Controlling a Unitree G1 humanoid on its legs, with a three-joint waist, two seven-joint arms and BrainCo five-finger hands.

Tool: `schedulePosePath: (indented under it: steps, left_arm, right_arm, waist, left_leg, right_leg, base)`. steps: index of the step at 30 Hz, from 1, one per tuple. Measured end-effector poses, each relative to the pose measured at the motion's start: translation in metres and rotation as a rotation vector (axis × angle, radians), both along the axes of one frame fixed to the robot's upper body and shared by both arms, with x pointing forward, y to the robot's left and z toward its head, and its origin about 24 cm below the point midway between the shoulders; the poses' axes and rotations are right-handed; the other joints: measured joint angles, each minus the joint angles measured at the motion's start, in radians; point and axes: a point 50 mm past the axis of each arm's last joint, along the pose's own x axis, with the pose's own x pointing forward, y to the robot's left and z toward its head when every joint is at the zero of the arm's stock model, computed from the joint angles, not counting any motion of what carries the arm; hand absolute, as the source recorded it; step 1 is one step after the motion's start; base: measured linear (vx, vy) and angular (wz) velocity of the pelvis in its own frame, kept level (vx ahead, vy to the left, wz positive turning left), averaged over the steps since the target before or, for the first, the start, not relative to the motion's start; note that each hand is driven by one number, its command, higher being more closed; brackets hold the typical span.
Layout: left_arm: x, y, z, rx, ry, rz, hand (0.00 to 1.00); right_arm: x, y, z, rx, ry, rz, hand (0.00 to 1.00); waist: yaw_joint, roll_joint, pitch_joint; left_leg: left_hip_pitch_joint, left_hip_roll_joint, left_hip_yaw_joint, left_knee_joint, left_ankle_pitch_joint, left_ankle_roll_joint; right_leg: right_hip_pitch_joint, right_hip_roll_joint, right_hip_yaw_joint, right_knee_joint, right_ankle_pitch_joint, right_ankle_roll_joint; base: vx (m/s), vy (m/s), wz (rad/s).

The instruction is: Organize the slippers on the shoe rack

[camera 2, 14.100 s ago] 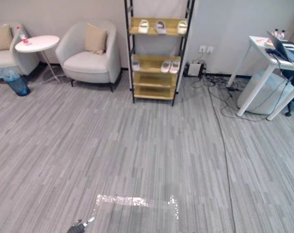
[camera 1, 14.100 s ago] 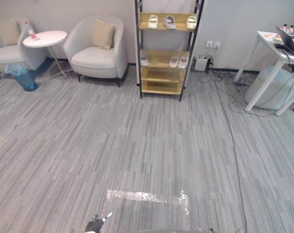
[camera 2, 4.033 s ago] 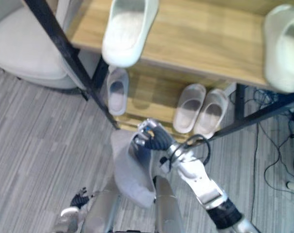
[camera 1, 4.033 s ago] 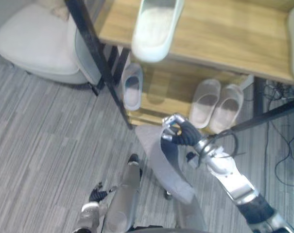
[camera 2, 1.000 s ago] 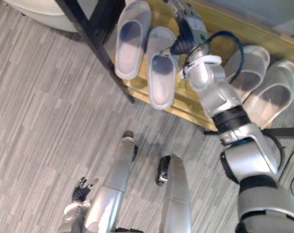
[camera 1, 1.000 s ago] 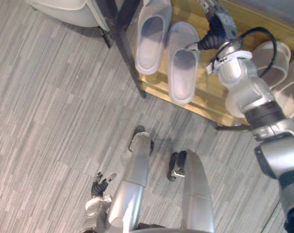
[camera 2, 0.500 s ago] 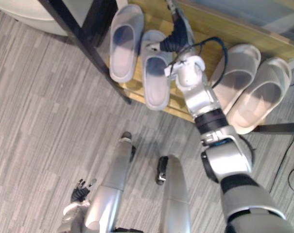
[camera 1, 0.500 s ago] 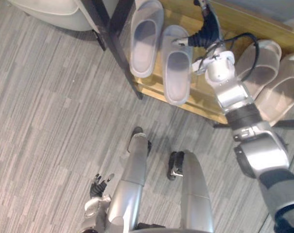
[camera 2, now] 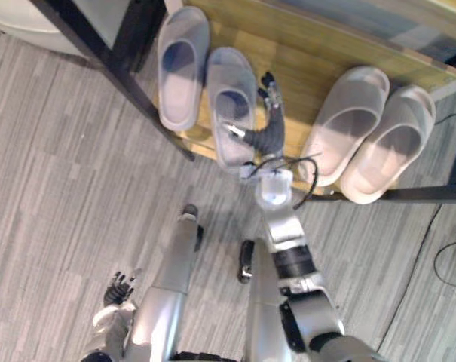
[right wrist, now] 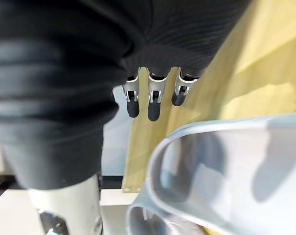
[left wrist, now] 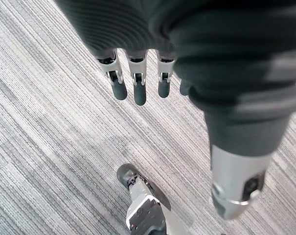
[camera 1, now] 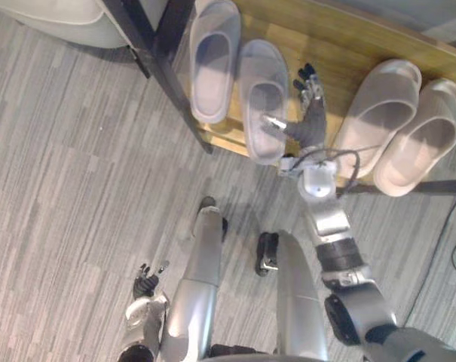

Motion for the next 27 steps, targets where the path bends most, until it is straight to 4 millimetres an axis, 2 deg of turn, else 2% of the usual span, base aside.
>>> schedulePosePath:
  steps: [3, 6, 17, 27]
  left_arm:
    - [0.000, 0.000, 0.000, 0.000, 0.001, 0.000, 0.00]
    - [0.001, 0.001, 0.000, -0.004, 0.002, 0.016, 0.00]
    - [0.019, 0.000, 0.009, -0.011, -0.046, 0.022, 0.00]
    - [0.024, -0.002, 0.011, -0.016, -0.058, 0.018, 0.00]
  right_arm:
    - [-0.004, -0.002, -0.017, 0.044, 0.053, -0.021, 0.00]
    - [-0.006, -0.004, -0.026, 0.054, 0.080, -0.038, 0.00]
    - [-0.004, 0.000, -0.036, 0.179, 0.132, 0.025, 0.00]
    - [0.014, 0.010, -0.017, 0.353, 0.109, 0.138, 0.00]
  waist:
    - [-0.001, 0.000, 0.003]
    - [-0.002, 0.000, 0.004]
    - [-0.002, 0.001, 0.004]
    - [0.000, 0.007, 0.008]
  left_leg:
    - [0.011, 0.000, 0.000, -0.001, 0.000, 0.000]
    - [0.011, 0.001, 0.003, -0.001, -0.001, 0.001]
    - [0.010, 0.004, 0.012, 0.003, -0.008, 0.012]
    - [0.006, 0.000, 0.012, 0.004, -0.008, 0.013]
  right_leg:
    - [0.014, -0.001, -0.001, -0.005, 0.000, 0.000]
    - [0.014, -0.001, 0.001, -0.006, 0.000, 0.001]
    - [0.012, -0.001, 0.008, -0.006, 0.000, 0.002]
    - [0.008, -0.006, 0.005, -0.003, -0.002, 0.004]
  base:
    - [0.02, 0.040, 0.01]
    - [0.01, 0.043, -0.01]
    - [0.00, 0.044, -0.02]
    - [0.00, 0.015, 0.00]
